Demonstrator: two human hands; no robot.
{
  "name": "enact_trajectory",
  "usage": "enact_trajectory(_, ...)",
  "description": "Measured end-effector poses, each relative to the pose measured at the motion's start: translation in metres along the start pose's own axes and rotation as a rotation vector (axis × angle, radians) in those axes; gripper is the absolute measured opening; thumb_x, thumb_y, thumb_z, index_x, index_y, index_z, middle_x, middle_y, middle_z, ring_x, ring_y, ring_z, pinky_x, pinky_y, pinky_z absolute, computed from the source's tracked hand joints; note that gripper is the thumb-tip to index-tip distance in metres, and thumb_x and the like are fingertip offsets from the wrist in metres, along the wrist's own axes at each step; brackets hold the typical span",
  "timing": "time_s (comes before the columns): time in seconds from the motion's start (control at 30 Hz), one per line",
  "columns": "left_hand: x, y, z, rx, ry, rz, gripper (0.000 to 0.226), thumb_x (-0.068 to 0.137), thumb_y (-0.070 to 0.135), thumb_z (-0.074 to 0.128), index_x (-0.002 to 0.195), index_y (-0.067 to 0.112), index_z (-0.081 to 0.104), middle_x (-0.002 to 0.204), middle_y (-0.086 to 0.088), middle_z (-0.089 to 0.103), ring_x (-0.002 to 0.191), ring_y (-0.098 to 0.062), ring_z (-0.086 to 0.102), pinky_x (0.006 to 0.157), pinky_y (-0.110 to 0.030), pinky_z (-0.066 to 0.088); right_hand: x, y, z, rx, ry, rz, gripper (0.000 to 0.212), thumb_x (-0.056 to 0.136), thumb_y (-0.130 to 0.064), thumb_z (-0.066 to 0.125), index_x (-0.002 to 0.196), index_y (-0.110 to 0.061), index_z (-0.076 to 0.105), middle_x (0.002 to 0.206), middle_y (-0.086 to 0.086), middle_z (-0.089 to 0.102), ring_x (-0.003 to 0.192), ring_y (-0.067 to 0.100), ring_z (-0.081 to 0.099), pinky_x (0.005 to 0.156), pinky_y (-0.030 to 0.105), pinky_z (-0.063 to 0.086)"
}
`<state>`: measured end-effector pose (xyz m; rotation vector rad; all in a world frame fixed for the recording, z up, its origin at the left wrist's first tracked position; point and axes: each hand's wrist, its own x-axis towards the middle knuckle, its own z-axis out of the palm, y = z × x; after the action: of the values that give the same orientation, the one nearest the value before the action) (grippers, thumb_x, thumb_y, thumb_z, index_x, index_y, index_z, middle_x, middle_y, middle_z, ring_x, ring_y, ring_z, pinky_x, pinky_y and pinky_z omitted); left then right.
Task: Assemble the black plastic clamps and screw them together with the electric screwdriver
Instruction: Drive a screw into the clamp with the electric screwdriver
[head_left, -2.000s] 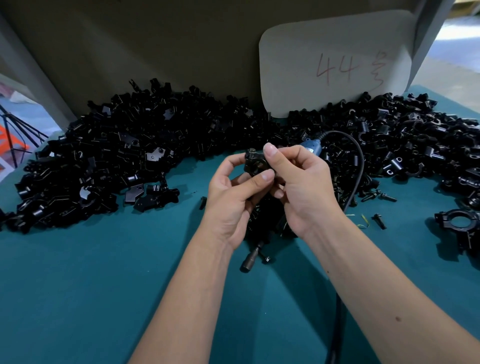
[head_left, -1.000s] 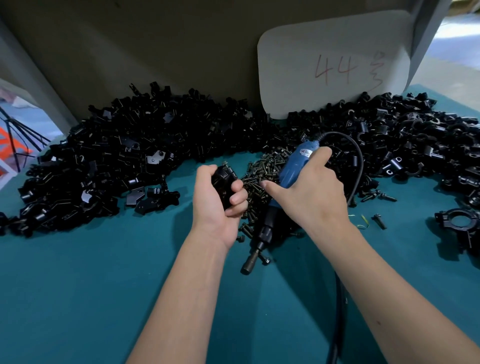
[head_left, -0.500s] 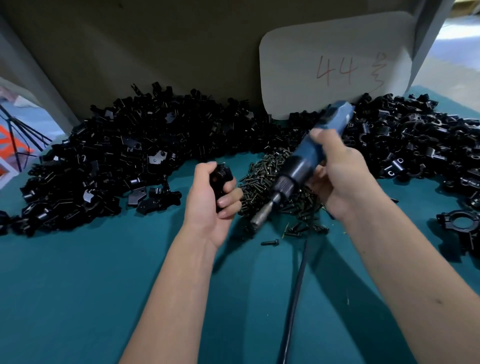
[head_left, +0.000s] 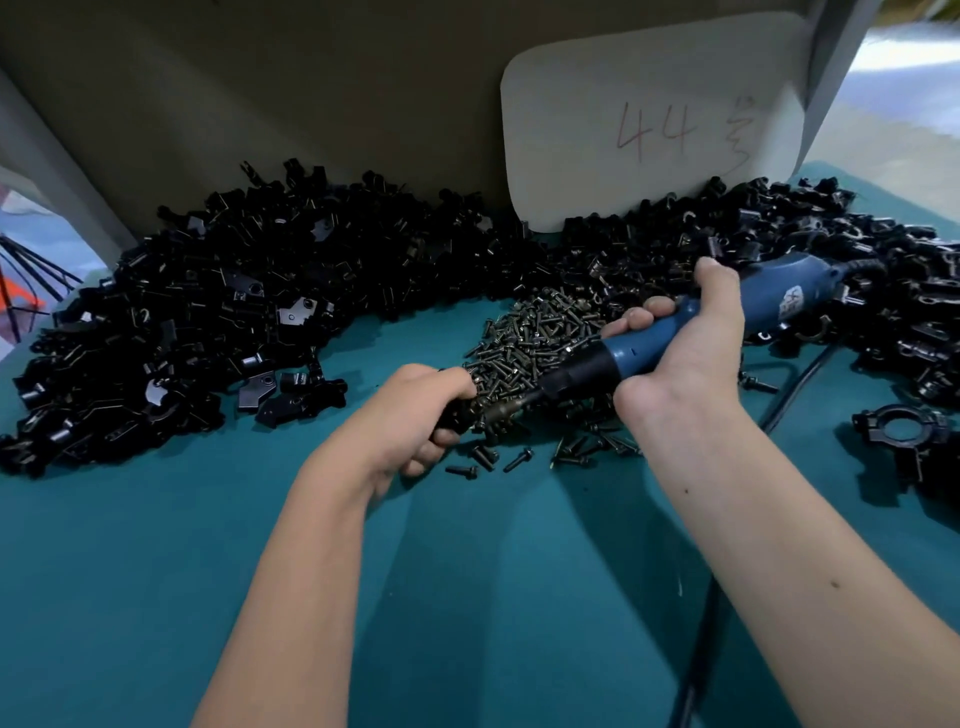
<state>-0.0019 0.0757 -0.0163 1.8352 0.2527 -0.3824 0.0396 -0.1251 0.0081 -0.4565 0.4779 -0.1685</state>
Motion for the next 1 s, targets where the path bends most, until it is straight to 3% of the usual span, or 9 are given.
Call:
enact_trajectory(0.13,-0.0012,0.0007,-0.0015,0.164,-0.017,-0.046,0.019,0.091,0.029,0.052,0.075,0.021,0.045,0.052,0.002,0.039,0.039,-0.012,0.025,0.041,-0.015,0.018,0.0020,0.0016,-0.0022,-0.012,-0.005,-0.009,0.034,0.091,-0.033,0.074,0.101,-0.017,0.046,0.060,-0.004,0.051,0.045,0.013,0.044,0.049,0.024,0.043)
enact_trajectory(0.4,-0.0037,0.0045,0.0011,0.278,-0.009,0.016,0.023,0.081,0.033,0.056,0.076,0.016,0.042,0.053,0.002,0.035,0.039,-0.012,0.024,0.038,-0.017,0.018,0.0016,0.0038,-0.0017,-0.048,-0.061,-0.016,0.030,0.092,-0.031,0.071,0.095,-0.017,0.044,0.060,-0.004,0.050,0.045,0.013,0.043,0.049,0.024,0.042)
enact_trajectory(0.53,-0.0015,0.0039,0.0043,0.353,0.030,0.046,0.022,0.089,0.029,0.056,0.079,0.015,0.042,0.056,0.003,0.029,0.042,-0.013,0.022,0.041,-0.023,0.016,0.0013,0.0049,-0.0016,-0.060,-0.066,-0.047,0.028,0.092,-0.026,0.067,0.083,-0.018,0.042,0.059,-0.003,0.048,0.045,0.013,0.042,0.048,0.024,0.040)
enact_trajectory(1.0,0.0006,0.0047,0.0053,0.295,0.015,0.014,0.019,0.088,0.028,0.054,0.082,0.014,0.042,0.057,0.002,0.027,0.041,-0.012,0.021,0.036,-0.019,0.016,-0.0007,0.0092,-0.0035,-0.017,-0.111,-0.056,0.028,0.093,-0.023,0.061,0.075,-0.019,0.040,0.058,-0.005,0.045,0.045,0.012,0.038,0.048,0.024,0.038)
